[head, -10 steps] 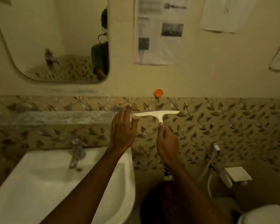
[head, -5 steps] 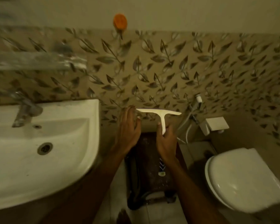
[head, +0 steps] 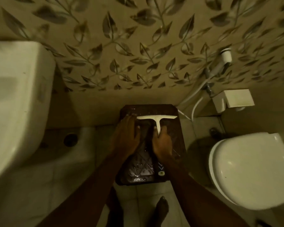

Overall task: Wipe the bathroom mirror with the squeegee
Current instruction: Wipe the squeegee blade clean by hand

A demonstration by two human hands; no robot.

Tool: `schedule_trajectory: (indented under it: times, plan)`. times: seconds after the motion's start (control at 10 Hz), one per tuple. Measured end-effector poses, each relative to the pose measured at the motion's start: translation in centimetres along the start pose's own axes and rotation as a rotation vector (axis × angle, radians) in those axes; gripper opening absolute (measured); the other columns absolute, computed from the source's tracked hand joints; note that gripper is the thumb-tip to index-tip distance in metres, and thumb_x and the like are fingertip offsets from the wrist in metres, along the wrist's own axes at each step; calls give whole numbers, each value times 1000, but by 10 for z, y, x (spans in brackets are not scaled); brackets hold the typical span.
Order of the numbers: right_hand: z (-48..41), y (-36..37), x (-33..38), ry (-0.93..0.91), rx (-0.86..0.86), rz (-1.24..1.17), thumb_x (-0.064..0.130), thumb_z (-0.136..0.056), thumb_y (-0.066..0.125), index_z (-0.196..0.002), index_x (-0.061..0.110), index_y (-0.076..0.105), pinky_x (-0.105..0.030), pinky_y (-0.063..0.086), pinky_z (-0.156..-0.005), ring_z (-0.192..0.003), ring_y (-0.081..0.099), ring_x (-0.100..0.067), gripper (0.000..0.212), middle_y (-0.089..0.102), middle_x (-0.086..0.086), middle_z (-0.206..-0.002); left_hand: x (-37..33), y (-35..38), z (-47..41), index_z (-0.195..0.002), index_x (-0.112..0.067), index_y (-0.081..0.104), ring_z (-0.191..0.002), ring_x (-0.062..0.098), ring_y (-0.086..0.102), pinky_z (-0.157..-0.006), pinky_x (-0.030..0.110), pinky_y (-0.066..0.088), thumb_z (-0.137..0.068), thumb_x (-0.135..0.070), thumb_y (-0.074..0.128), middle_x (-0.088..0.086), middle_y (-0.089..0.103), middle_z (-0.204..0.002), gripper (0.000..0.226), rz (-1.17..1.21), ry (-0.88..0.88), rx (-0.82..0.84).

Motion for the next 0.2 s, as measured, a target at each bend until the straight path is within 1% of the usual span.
schedule_trajectory:
  times: [0.1, 0.2]
  plan:
    - [-23, 18, -22, 7, 45, -7, 38, -101, 37, -116, 6, 44, -35, 47, -70, -88, 65, -36, 36, 66, -20, -97, 9, 31, -5, -141, -8, 44, -139, 26, 40, -110, 46, 38, -94, -32, 35, 12, 47, -146, 54, -13, -24, 29]
    - [-32, 27, -34, -8, 103, -10, 37, -100, 40, -120, 6, 44, -35, 47, -74, -95, 64, -37, 37, 65, -21, -106, 8, 42, -6, -141, -7, 43, -139, 26, 39, -111, 46, 38, -92, -35, 30, 13, 47, -146, 57, -10, -51, -4]
Point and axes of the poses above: each hand's wrist, its own z-axis away from the middle knuckle, its own y-axis out of the palm, x = y × z, the point moved 2 cm from there along -z, towards the middle knuckle
